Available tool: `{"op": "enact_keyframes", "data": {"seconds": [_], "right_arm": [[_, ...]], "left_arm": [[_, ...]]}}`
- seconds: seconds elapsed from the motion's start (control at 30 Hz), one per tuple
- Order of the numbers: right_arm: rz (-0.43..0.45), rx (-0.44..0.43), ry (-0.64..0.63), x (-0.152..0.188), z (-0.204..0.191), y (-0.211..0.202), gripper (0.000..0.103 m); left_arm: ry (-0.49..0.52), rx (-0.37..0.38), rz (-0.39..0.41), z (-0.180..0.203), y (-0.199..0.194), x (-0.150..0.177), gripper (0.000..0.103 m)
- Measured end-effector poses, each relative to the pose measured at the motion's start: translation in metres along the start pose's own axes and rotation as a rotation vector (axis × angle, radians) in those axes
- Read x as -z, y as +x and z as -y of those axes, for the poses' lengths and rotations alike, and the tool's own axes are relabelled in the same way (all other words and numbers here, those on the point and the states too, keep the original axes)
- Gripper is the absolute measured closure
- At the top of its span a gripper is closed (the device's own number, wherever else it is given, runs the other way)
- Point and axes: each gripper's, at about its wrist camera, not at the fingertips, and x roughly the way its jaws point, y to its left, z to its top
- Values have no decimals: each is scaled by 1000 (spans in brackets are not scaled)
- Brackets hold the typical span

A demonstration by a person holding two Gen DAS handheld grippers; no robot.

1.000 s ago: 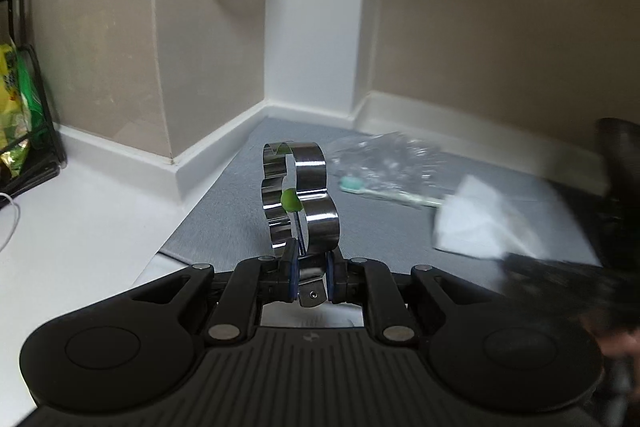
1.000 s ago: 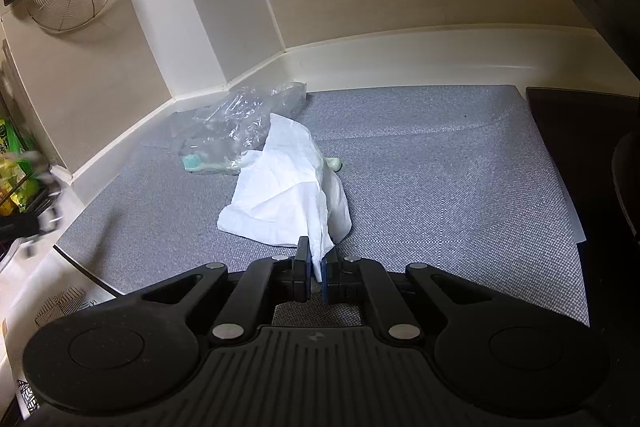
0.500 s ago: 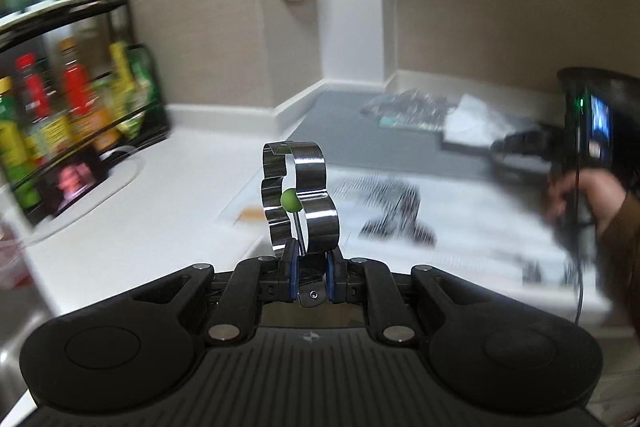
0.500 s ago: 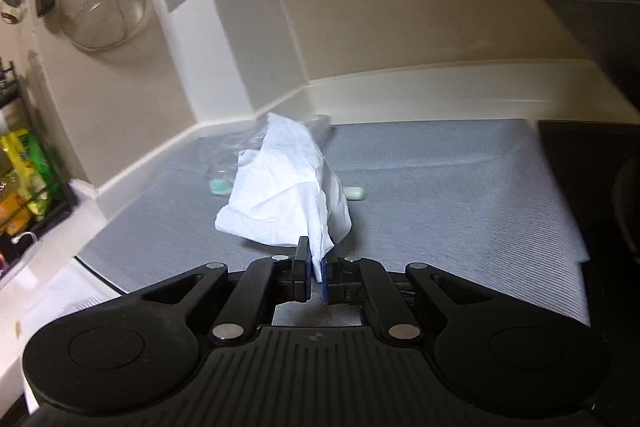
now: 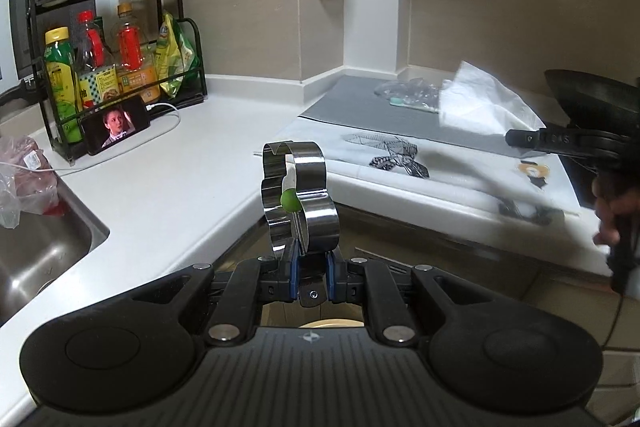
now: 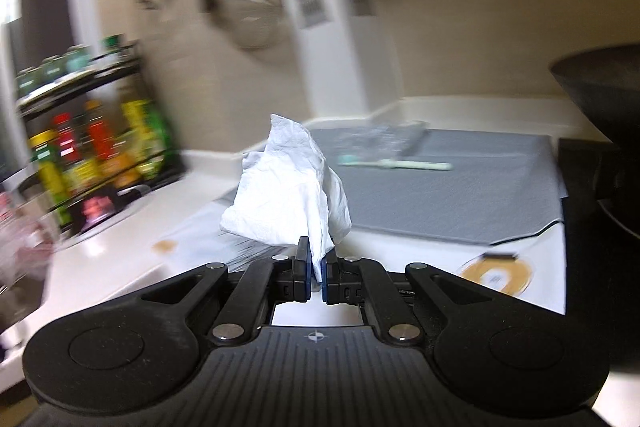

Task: Collect trash
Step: 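Lift the cookie cutter and tissue off the mat toward the bin with both tools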

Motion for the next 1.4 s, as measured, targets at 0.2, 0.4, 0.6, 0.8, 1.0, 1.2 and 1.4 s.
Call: {"op": "enact_keyframes", "data": {"seconds": [0.2, 0.4, 0.6, 0.8, 1.0, 1.2, 1.4], "right_arm": [[-65, -73, -75, 29, -42, -37, 98], [-195, -106, -113, 66, -65, -43, 98], [-290, -117, -95, 95, -77, -42, 98], [-317, -119, -169, 111, -94, -44, 98], [-351, -110, -182, 120, -95, -43, 98], [-358, -113, -193, 121, -97, -41, 98], [-367, -118, -202, 121, -96, -37, 98]], "left_arm": [[-11, -2, -26, -1, -11, 21, 89], [-27, -25, -62, -2, -15, 42, 89], [-15, -52, -69, 3, -16, 60, 89], [-28, -103, -156, 7, -3, 66, 89], [-54, -108, -238, 2, 8, 75, 89], [-57, -113, -263, 1, 13, 77, 89], [-40, -109, -271, 6, 15, 77, 89]]}}
